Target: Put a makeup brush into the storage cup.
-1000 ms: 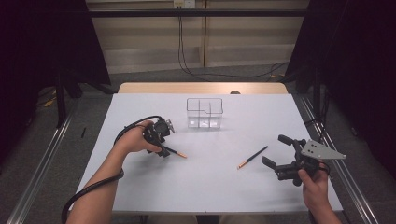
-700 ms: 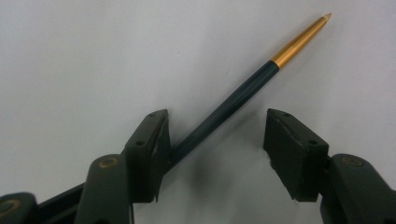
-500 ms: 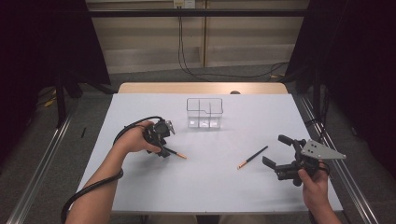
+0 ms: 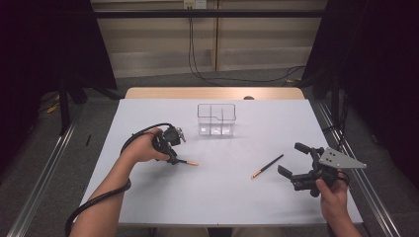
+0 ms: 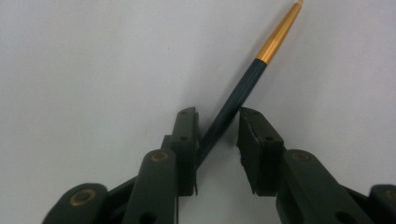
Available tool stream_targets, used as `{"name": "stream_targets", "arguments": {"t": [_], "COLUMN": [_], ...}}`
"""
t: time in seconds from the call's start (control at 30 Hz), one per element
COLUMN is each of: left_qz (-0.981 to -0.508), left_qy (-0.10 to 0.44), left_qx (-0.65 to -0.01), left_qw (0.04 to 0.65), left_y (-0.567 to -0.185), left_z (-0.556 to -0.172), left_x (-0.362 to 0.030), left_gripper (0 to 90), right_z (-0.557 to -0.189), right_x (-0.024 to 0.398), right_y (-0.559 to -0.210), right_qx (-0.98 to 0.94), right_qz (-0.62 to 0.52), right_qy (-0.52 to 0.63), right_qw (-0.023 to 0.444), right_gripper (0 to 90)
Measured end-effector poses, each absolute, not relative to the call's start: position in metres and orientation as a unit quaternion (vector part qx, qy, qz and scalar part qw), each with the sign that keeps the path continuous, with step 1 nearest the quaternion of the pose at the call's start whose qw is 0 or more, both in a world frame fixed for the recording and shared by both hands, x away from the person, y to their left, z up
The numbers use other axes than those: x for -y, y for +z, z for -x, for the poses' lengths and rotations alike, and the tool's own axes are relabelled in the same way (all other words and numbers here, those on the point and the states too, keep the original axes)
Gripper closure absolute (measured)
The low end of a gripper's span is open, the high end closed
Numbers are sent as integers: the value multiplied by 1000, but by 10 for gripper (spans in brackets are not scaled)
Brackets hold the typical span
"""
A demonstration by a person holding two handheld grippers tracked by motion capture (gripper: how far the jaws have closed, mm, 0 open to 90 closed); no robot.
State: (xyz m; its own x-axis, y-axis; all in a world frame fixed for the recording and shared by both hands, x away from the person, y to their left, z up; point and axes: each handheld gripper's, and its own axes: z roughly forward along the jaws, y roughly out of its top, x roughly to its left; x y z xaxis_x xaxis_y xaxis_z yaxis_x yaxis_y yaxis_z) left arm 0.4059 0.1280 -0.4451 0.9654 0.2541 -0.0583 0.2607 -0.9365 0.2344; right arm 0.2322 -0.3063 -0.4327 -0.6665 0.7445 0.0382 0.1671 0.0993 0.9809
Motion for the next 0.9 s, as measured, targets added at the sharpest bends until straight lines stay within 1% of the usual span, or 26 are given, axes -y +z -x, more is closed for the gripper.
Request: {"name": "stream_targets", "arguments": {"t": [0.13,0.37,0.63,0.83,0.9], "left_qz": [-984,-981,-983,-985,-986], "left_qy": [-16,-24,-27,-17,-19], "left_qx": [-130,-140,-139,-138,-140], "left_qw": [121,130,119,100,86], "left_y": [-445,-445,-444,-444,-443], "left_z": [-407,-407,-406,-403,-404], "left_x": [-129,-134,-142,-138,-135], "left_gripper": [712,687,670,703,734], "right_z": [-232,-232,-232,-233,-233], "right_x": [307,307,306,305,306], "right_y": [-433,-433,-433,-433,-434], "right_qx": [-699,-699,-699,-701,-701], "right_qz": [-326,-328,-327,-327,-327], "right_qy": [587,586,586,584,584], "right_qw": [247,246,246,246,245], "right_gripper": [0,0,0,0,0]}}
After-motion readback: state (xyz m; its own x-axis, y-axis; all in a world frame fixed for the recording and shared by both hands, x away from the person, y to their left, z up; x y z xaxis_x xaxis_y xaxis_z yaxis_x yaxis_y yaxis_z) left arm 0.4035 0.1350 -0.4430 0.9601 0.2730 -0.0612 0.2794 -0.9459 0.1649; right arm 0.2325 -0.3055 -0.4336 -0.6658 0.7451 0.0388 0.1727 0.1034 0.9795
